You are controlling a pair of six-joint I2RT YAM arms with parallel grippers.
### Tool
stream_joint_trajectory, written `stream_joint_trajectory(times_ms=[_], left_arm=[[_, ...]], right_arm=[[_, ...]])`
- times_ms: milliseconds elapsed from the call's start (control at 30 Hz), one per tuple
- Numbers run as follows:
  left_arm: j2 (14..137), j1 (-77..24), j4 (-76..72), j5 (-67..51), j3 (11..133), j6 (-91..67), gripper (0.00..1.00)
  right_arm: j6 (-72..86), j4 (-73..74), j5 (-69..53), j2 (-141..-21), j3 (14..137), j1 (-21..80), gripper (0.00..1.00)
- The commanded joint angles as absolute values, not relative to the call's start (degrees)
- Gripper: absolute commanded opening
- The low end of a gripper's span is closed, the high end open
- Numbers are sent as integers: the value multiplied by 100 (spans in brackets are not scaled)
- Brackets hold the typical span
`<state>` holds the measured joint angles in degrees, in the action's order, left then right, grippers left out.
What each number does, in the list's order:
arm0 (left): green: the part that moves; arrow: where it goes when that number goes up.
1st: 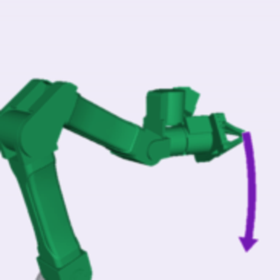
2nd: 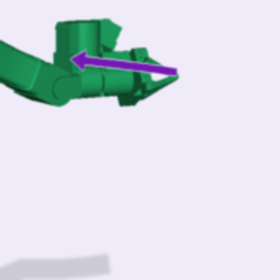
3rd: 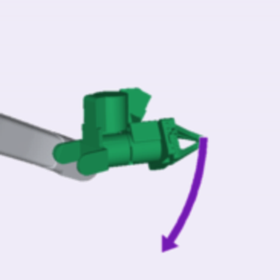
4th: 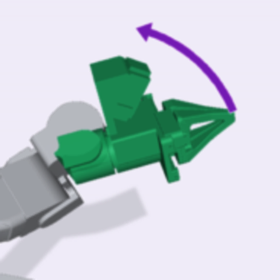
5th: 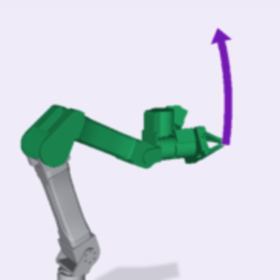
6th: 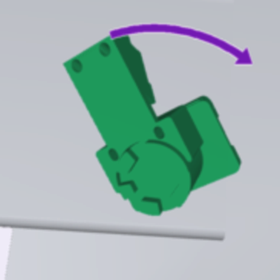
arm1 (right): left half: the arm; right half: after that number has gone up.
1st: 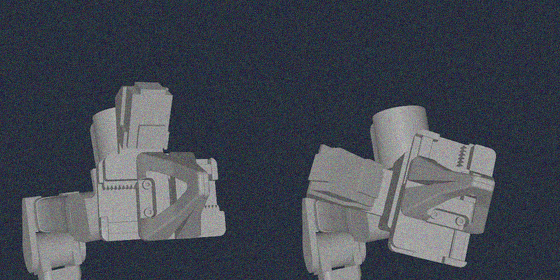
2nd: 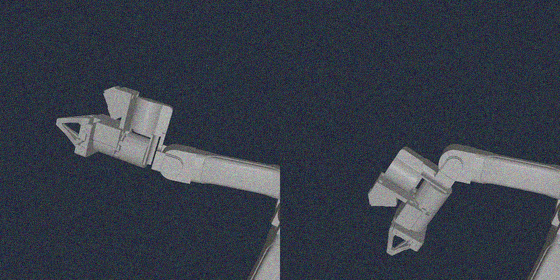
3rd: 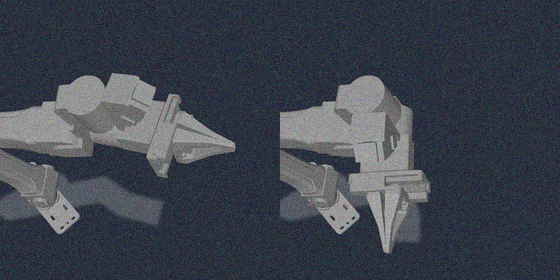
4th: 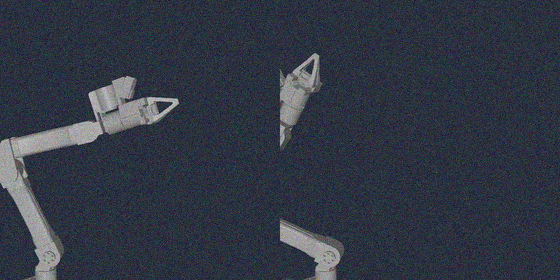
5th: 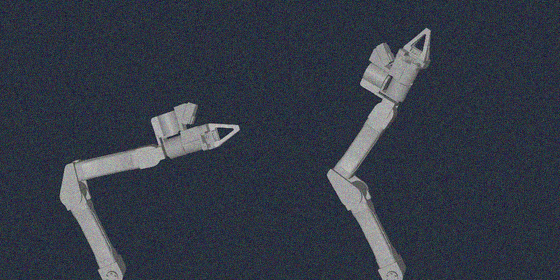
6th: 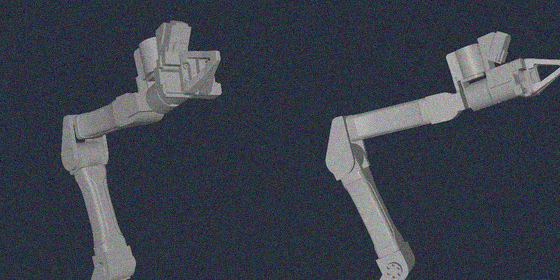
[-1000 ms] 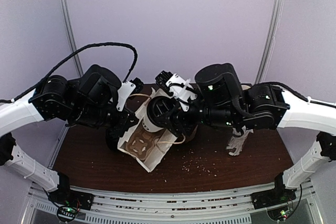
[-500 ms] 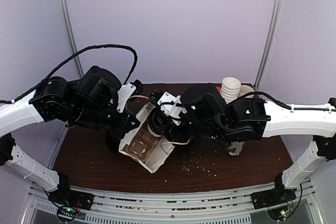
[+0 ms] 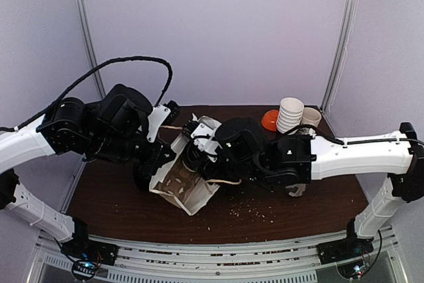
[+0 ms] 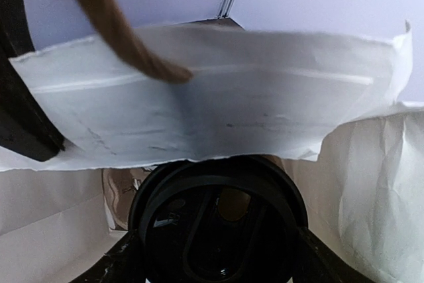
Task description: Pack the takeout coffee
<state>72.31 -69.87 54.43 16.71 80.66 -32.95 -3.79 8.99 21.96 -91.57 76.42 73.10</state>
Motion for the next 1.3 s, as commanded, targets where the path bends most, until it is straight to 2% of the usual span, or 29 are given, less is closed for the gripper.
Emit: stream_joint_trajectory(times_ms=[0, 733, 900, 1267], left_arm=[[7206, -7014, 5111, 1602, 8024, -3246, 0], [7421, -7014, 5115, 1449, 8147, -3131, 0], [7421, -7014, 4959, 1156, 8331, -3155, 0], [7333, -7014, 4224, 224, 8405, -3486, 0]], right_arm=[[-522, 349, 2429, -9197, 7389, 7239, 49], [-805, -1430, 2821, -9266, 6336, 7134, 47], [-561, -1392, 2756, -8779, 6127, 7154, 47], [-307, -200, 2532, -7950, 6169, 7277, 47]])
